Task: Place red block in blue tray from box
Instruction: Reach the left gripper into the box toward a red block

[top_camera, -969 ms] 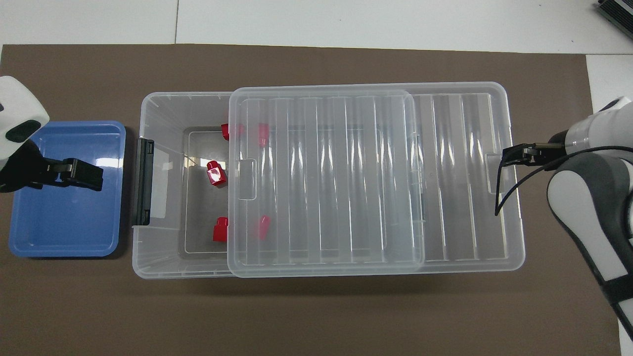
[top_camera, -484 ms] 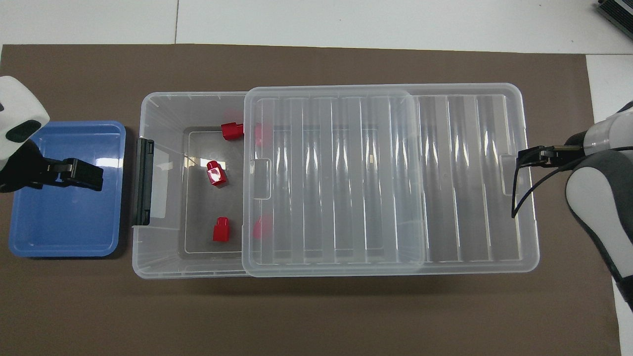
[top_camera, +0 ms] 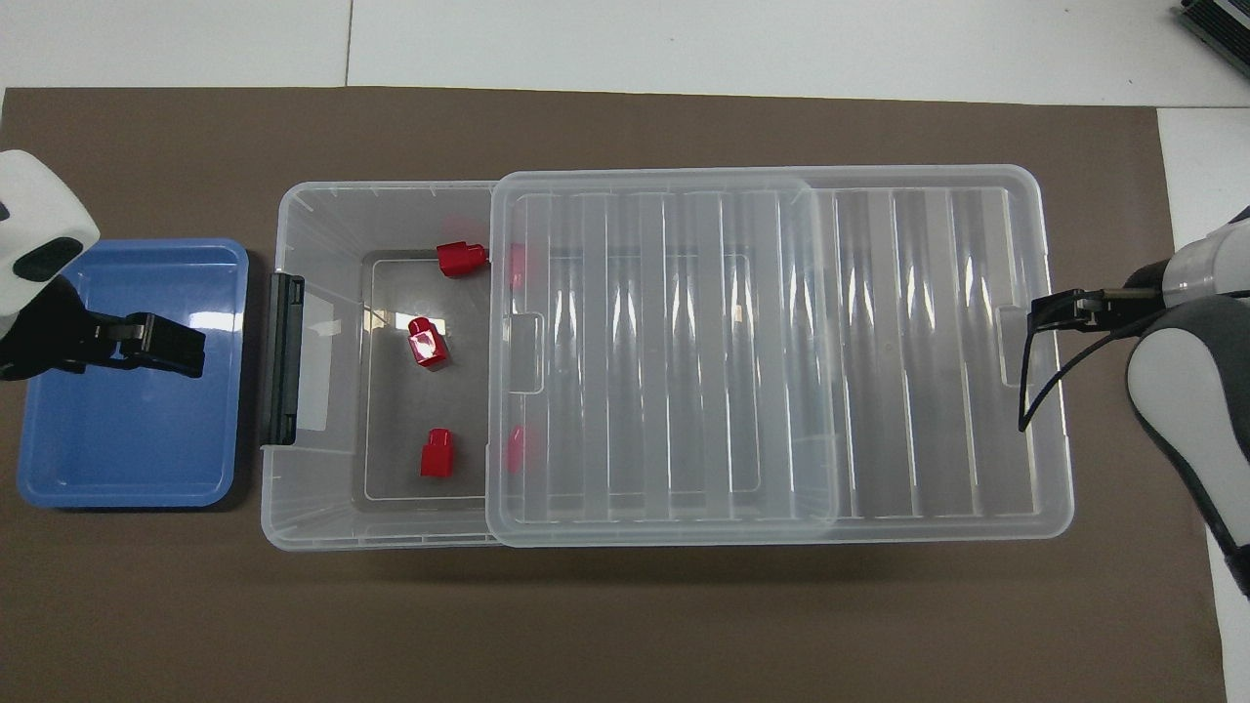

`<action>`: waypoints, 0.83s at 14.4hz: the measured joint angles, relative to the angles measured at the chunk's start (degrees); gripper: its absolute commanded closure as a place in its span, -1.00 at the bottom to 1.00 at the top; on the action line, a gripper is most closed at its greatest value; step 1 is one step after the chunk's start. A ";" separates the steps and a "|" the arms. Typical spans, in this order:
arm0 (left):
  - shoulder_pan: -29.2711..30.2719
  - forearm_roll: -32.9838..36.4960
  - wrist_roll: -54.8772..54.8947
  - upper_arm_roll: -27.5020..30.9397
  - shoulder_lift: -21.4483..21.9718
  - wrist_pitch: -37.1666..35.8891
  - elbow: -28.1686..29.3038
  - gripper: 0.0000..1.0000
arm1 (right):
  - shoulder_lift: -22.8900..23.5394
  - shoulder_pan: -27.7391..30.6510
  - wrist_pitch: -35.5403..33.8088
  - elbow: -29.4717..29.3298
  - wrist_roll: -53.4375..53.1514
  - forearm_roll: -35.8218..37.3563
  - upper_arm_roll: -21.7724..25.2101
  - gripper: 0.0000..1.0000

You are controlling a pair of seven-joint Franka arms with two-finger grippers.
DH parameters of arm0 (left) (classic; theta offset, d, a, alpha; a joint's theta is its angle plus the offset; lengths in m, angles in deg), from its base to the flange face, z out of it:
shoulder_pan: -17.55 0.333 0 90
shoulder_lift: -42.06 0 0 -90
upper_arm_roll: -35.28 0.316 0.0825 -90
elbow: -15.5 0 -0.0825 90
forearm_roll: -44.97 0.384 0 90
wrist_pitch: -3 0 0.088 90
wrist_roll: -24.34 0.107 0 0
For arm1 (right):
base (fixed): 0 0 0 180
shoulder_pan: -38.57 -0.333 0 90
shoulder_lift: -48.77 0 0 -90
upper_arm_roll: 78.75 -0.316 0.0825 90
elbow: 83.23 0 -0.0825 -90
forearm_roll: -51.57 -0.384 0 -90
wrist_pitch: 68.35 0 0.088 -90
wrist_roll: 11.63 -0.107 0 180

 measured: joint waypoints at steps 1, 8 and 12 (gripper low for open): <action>-0.55 -0.01 -2.56 -0.25 0.52 4.05 2.61 -1.00 | 0.00 -0.03 0.00 0.00 0.00 0.00 -0.01 -0.95; -8.05 -0.05 -22.26 -1.16 1.47 21.87 16.55 -1.00 | -1.13 -0.39 -0.65 -0.29 0.00 0.00 -0.33 -0.98; -9.81 -0.05 -23.79 -1.19 -4.43 30.03 18.17 -1.00 | -5.05 -1.64 -7.02 -1.90 -2.70 0.00 -0.98 -1.00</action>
